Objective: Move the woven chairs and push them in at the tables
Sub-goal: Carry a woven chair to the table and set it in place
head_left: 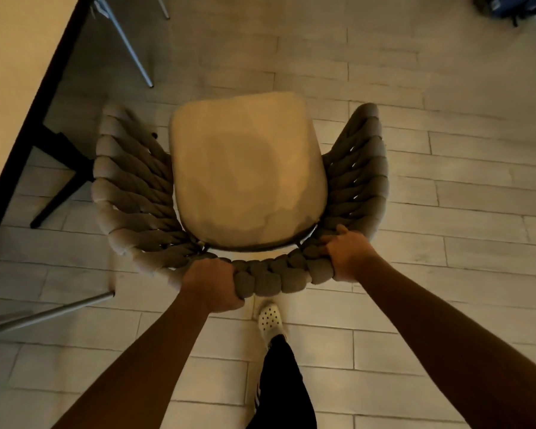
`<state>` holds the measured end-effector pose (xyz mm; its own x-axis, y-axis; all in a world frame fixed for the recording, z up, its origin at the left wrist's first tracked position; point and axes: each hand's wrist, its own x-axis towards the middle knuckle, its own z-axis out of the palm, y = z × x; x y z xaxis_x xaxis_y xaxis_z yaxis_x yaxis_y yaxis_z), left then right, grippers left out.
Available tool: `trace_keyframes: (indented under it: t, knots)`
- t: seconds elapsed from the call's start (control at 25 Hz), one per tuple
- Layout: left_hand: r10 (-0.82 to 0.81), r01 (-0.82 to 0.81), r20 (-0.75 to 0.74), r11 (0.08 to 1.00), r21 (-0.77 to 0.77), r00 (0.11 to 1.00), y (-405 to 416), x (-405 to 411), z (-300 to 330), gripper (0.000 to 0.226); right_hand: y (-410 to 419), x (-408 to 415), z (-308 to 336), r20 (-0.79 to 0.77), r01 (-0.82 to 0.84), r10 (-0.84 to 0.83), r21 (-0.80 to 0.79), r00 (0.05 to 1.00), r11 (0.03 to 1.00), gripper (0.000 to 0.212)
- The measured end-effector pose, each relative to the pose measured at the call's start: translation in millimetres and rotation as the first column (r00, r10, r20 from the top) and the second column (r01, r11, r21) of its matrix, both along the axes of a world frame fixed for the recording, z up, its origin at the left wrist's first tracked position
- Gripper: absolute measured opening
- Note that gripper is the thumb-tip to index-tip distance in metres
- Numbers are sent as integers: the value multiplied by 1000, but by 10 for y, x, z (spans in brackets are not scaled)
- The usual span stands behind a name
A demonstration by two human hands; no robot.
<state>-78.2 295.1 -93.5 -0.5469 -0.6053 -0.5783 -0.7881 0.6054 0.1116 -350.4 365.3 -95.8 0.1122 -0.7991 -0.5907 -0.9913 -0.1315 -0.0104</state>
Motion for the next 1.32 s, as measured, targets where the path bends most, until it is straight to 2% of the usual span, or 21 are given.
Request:
trace_keyframes:
  t: [0.12, 0.48, 0.8, 0.96, 1.04, 1.16, 1.32]
  knots:
    - [14, -14, 28, 1000, -14, 1000, -441, -290, 53, 42, -526, -276, 60, 4, -26, 26, 6, 1000, 1000, 44]
    - [74, -75, -15, 996, -44, 997, -1294, -918, 72, 40, -1600, -919, 105, -19, -113, 114, 59, 993, 992, 44]
    - [272, -274, 40, 961, 32, 961, -1979, -1511, 119, 41, -2594, -1569, 100, 47, -240, 239, 31, 970, 970, 37]
    - [476, -471, 31, 877, -99, 879, -2340, -1936, 116, 39, -3380, -1917, 142, 135, -270, 270, -26, 953, 963, 34]
    - [558, -551, 3, 820, -153, 830, -2453, -2064, 114, 35, -3703, -1997, 154, 130, -305, 309, -51, 942, 951, 39]
    - [628, -620, -12, 766, -168, 778, -2543, -2150, 95, 35, -3939, -2035, 103, 102, -385, 389, -60, 916, 921, 45]
    - [673, -664, 9, 732, -156, 740, -2503, -2213, 131, 40, -3980, -2075, 84, 97, -414, 419, -69, 903, 908, 47]
